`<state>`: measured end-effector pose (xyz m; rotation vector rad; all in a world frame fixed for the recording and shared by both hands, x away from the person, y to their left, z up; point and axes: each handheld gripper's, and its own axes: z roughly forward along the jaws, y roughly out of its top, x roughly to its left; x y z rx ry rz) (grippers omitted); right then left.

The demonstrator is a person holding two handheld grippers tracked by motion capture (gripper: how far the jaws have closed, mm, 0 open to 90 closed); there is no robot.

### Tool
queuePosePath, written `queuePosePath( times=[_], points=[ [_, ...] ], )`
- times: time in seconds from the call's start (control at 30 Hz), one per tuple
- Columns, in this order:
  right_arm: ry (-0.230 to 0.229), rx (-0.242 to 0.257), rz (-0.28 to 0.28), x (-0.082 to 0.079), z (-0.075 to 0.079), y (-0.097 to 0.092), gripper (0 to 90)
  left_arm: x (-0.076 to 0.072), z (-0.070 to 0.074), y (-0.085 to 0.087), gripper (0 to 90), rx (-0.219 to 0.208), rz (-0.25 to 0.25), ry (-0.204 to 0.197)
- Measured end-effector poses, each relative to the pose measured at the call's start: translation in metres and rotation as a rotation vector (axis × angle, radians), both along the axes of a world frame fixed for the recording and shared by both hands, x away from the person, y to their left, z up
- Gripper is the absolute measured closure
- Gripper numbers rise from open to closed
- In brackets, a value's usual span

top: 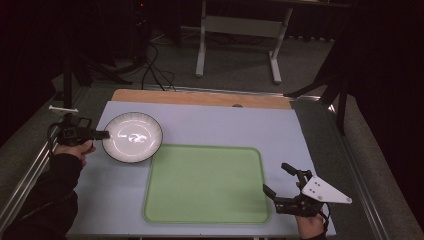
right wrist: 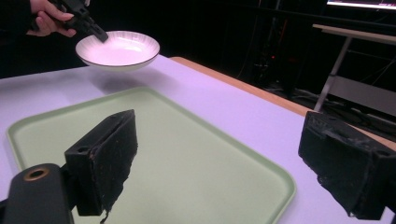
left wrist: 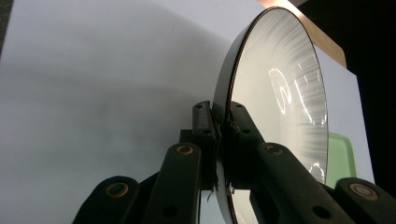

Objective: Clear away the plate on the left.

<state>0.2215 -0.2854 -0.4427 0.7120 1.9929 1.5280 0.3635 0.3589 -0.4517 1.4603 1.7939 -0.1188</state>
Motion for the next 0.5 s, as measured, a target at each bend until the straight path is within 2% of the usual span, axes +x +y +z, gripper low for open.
queuePosePath(
  times=[0.23,0.5],
  points=[
    [-0.016,0.004,-0.007,-0.002,0.001,0.0,11.3,0.0,0.001,-0.009,84.9,-0.022,-0.044,-0.006],
    [-0.013,-0.003,-0.003,-0.001,0.001,0.0,11.3,0.0,0.004,-0.032,84.8,-0.057,-0.115,-0.017]
  ],
)
